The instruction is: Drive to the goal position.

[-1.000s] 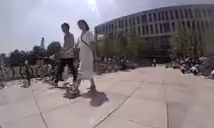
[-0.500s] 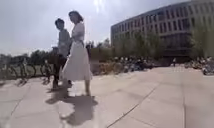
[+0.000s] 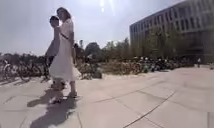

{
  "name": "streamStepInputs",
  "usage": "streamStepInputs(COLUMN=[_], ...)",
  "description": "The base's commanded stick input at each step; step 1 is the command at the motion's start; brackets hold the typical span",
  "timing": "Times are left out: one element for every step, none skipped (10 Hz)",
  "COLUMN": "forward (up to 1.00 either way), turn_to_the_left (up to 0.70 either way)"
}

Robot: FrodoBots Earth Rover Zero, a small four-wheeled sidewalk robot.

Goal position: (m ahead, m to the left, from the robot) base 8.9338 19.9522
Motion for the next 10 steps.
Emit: streamStepInputs(forward=[0.00, 0.00, 0.00, 0.00, 0.00, 0.00, 0.00, 0.00, 0.00, 0.00], turn_to_the_left=[0.00, 0.00, 0.00, 0.00, 0.00, 0.00, 0.15, 0.70, 0.70, 0.70])
